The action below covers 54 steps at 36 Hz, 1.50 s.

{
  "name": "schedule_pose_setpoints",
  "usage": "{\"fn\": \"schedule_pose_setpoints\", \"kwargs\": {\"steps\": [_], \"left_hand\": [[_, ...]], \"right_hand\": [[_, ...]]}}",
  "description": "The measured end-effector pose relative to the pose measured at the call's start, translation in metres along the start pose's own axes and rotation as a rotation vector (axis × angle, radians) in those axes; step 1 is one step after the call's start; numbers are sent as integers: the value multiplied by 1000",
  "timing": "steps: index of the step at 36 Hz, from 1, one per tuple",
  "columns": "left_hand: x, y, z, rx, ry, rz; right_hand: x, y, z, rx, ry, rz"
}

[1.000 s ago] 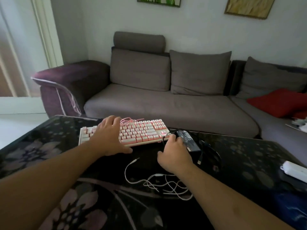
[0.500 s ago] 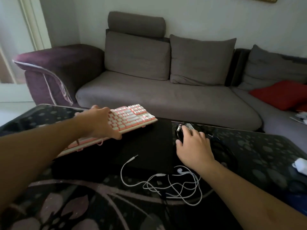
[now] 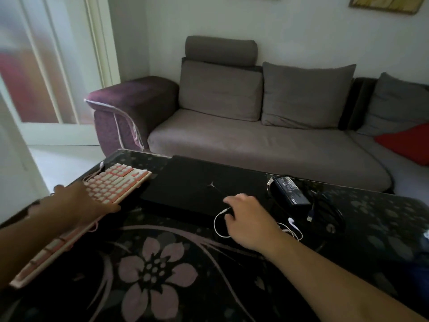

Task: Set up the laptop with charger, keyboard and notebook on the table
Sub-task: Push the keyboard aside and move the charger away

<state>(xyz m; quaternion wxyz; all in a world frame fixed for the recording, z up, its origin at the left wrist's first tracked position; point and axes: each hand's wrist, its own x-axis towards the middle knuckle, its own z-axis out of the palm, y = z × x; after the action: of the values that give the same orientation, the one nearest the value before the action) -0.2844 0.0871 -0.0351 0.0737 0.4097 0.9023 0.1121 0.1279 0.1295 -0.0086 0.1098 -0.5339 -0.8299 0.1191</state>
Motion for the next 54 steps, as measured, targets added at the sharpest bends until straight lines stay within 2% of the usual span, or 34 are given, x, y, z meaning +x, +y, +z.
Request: {"fn": "schedule_pose_setpoints", "kwargs": {"steps": [4,7,12,15,17,20,23,26,29,34,37,41,50,54], "left_hand": [[-25,-5,-5,63,-1,-48],[-35,4,-11,80,-75,-57],[-67,40,-39,309,-77,-38],[-91,73,-46,457,21,168],[-96,89,-40,392,95,398],[-104,116,-26,251,10,707],[-113,139,-11,188,-74,802],[-113,152,7,143,-141,770],[-104,157,21,171,-206,706],[-82,150,31,164,-186,572],[-72,146,31,97,-158,439],[-63,146,28,21,-158,328],[-54,150,9,-291,-265,208],[-53,149,0,-260,-280,196]], "right_hand": [[0,-32,2,67,-224,-83],[5,-45,4,-4,-291,-125],[1,-53,2,-291,-103,-179],[-9,-50,-3,-364,-163,-167],[-17,-45,-8,-406,-254,-163],[-30,-30,-17,-446,-301,-111],[-40,-15,-27,-479,-206,77],[-39,0,-39,-442,-63,303],[-29,13,-42,-383,21,380],[-4,17,-31,-377,-49,426],[11,22,-28,-127,-90,513],[23,20,-28,365,-5,625],[40,38,4,392,28,688],[41,30,8,392,55,640]]}}
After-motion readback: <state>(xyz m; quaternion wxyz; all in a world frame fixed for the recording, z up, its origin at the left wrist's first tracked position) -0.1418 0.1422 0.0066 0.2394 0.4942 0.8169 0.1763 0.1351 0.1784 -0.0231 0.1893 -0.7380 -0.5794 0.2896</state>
